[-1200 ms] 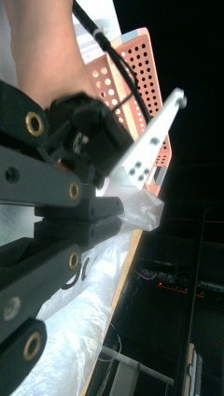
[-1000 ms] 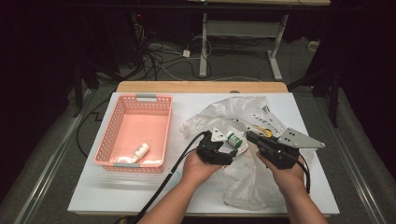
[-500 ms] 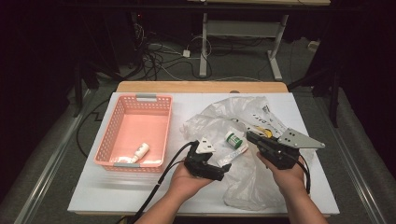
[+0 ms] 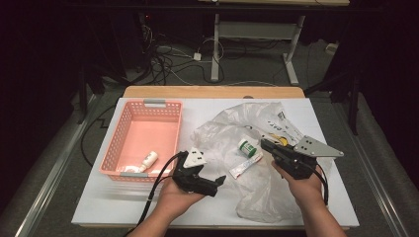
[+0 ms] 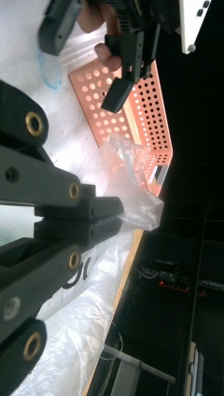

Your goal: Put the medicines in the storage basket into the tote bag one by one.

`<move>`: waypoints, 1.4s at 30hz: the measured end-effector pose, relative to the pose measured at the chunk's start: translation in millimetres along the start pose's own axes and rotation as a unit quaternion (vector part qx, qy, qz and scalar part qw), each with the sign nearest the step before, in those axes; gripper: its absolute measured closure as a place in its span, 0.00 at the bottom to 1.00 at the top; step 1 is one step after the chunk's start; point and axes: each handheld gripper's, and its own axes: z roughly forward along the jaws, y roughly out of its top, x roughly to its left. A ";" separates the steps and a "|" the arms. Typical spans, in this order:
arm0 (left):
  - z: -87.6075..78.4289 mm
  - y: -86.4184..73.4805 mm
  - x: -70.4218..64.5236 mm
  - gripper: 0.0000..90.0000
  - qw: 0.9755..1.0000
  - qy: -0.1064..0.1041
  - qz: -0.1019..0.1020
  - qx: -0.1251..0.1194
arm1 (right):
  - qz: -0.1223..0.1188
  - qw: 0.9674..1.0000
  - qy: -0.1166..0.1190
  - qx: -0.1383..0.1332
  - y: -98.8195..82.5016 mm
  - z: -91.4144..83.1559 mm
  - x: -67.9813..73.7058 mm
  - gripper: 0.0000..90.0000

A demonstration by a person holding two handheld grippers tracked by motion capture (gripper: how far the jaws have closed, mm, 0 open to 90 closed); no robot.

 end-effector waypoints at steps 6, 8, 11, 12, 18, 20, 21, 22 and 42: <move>-16.4 -6.2 14.7 0.00 1.000 0.019 -0.011 -0.004 | 0.000 1.000 0.000 0.000 0.0 -0.2 -0.1 1.00; -22.6 -8.2 19.5 0.00 1.000 0.025 -0.015 -0.009 | 0.000 1.000 0.000 0.000 0.3 -0.9 -0.3 1.00; -29.2 -11.4 26.3 0.00 0.999 0.035 -0.021 -0.011 | 0.001 1.000 0.001 0.000 0.4 -1.0 -0.5 1.00; -32.1 -13.1 29.5 0.00 0.999 0.039 -0.025 -0.013 | 0.000 1.000 0.001 0.000 0.4 -1.1 -0.5 1.00; -45.0 -20.8 43.8 0.00 0.998 0.057 -0.035 -0.015 | 0.002 1.000 0.000 -0.001 0.3 -1.7 -1.2 1.00; -50.0 -24.2 49.6 0.00 0.997 0.064 -0.042 -0.015 | 0.002 1.000 -0.001 -0.001 0.3 -2.2 -1.5 1.00; -51.7 -25.1 51.4 0.00 0.997 0.067 -0.045 -0.016 | 0.003 1.000 -0.001 -0.001 0.3 -2.3 -1.5 1.00; -54.7 -26.5 54.7 0.00 0.996 0.073 -0.046 -0.015 | 0.003 1.000 -0.001 -0.001 0.3 -2.4 -1.4 1.00; -99.6 -53.7 114.8 0.00 0.984 0.139 -0.111 -0.011 | 0.001 1.000 -0.002 -0.001 -0.2 -2.5 -2.1 1.00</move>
